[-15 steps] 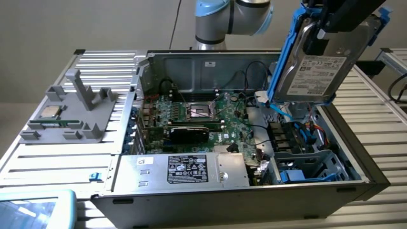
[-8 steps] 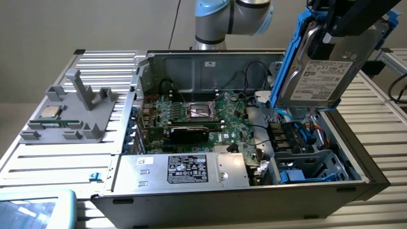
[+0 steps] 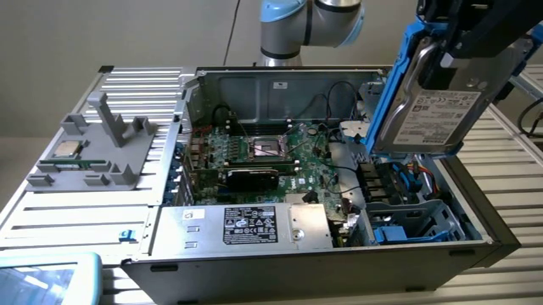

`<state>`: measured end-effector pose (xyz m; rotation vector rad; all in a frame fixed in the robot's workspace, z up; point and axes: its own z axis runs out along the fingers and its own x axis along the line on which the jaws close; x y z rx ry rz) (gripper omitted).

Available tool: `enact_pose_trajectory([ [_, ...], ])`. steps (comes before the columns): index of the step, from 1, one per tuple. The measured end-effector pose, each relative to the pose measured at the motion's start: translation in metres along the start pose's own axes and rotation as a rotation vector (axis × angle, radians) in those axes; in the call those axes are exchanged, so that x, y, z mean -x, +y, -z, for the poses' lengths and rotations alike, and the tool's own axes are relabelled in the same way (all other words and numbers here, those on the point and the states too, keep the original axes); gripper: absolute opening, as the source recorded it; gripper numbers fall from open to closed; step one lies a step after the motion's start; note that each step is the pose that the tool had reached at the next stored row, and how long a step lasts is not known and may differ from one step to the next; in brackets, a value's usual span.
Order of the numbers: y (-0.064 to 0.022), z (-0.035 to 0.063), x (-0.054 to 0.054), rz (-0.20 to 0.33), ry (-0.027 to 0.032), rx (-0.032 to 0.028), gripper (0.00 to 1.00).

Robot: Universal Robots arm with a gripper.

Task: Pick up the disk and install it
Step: 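Insert the disk into the insertion slot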

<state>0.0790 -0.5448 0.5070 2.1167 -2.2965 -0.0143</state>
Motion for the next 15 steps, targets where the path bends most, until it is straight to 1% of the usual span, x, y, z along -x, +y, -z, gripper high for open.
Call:
enact_pose_trajectory([
  [1, -0.0002, 0.0000, -0.002, 0.000, 0.0010, -0.0001, 0.37],
  [3, -0.0004, -0.0001, -0.005, 0.000, 0.0058, -0.0008, 0.37],
  [4, -0.0007, -0.0002, -0.006, 0.000, 0.0070, -0.0009, 0.37],
  [7, -0.0014, -0.0007, -0.013, 0.000, 0.0081, -0.0010, 0.37],
  [12, -0.0037, -0.0026, -0.024, 0.000, 0.0083, -0.0010, 0.37],
  [15, -0.0039, -0.0030, -0.025, 0.000, 0.0083, -0.0010, 0.37],
])
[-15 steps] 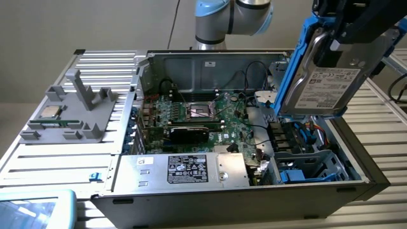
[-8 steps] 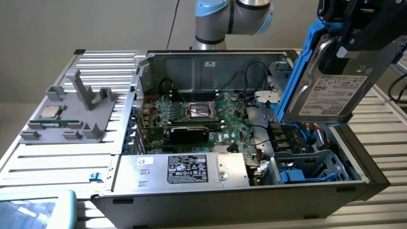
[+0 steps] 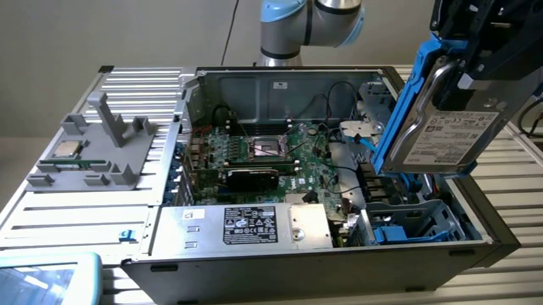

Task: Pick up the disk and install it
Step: 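Insert the disk into the insertion slot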

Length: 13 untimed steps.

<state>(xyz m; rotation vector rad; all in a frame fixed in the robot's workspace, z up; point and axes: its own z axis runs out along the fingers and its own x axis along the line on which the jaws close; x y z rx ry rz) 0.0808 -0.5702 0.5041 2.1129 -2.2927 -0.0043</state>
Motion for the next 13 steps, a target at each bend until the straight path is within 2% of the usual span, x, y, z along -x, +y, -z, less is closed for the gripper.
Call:
enact_pose_trajectory([
  [7, -0.0012, -0.0016, -0.004, 0.000, 0.0001, 0.0000, 0.37],
  [13, -0.0036, -0.0118, -0.014, 0.000, 0.0000, 0.0000, 0.37],
])
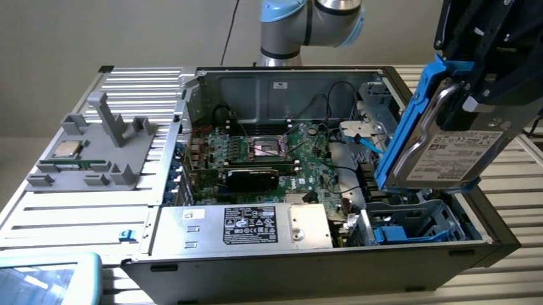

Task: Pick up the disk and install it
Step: 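Insert the disk into the insertion slot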

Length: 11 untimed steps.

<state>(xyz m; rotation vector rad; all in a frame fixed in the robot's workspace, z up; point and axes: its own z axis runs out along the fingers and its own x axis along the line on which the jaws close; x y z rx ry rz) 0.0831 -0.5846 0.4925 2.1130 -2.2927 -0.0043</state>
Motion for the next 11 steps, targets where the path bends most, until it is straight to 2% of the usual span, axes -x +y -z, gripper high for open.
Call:
enact_pose_trajectory([
  [11, -0.0043, -0.0201, -0.011, 0.000, 0.0000, 0.0000, 0.37],
])
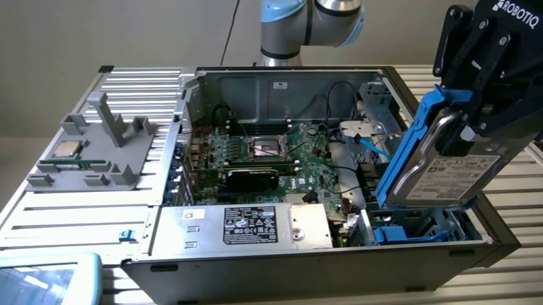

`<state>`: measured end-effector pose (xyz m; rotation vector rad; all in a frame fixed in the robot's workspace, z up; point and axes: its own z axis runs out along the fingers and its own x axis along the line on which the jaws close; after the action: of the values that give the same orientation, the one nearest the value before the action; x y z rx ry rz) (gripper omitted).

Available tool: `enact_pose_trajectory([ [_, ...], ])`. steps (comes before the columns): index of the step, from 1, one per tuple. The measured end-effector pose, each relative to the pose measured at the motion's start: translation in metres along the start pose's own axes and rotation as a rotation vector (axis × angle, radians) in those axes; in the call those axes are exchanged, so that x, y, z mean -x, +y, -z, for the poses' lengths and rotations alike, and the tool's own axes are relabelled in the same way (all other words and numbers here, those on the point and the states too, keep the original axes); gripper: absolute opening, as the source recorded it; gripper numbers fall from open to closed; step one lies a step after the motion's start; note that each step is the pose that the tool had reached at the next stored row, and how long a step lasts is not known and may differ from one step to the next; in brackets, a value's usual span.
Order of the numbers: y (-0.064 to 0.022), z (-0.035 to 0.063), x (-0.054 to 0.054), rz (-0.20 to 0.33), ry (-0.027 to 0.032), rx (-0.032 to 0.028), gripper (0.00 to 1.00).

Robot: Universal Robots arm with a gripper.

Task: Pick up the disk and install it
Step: 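Insert the disk into the insertion slot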

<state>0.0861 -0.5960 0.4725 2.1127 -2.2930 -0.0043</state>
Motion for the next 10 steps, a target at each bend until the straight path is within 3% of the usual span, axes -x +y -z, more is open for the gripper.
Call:
enact_pose_trajectory([
  [10, -0.0014, -0.0182, -0.003, 0.000, -0.0012, 0.0002, 0.37],
])
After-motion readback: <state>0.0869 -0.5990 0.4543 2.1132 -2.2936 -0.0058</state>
